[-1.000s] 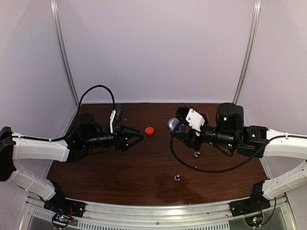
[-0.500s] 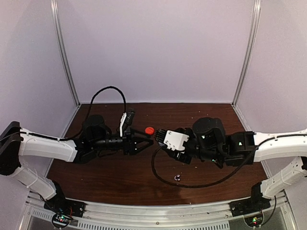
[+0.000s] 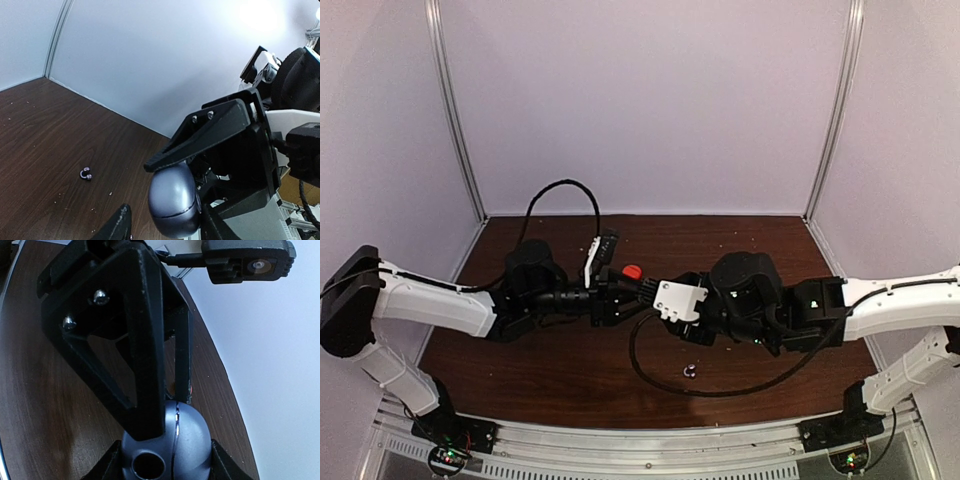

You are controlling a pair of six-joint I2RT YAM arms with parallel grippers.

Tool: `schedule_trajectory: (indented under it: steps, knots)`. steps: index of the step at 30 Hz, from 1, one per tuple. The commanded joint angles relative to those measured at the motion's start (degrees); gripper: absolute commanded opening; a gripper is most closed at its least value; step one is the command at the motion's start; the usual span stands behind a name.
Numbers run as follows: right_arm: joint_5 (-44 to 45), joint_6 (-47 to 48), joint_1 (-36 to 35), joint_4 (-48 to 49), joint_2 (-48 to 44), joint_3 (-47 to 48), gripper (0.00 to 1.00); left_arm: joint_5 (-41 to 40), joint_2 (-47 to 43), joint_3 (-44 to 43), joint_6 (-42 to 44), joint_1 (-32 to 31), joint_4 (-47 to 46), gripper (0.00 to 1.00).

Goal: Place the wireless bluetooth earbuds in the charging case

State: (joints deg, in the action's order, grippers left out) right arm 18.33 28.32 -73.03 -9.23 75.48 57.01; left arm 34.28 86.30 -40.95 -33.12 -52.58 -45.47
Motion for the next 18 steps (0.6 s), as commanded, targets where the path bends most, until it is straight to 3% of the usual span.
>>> schedule_trajectory:
  steps: [1,18]
  knots:
    - [1.78,0.49,-0.53,0.75,0.66,1.91,0.35,2.18,1.71,-2.56,0.25,-0.60,-4.14,0.47]
    - [5.77,0.52,-0.53,2.67,0.95,2.32,0.35,3.23,5.93,-4.09,-1.73,-1.74,-4.95,0.43]
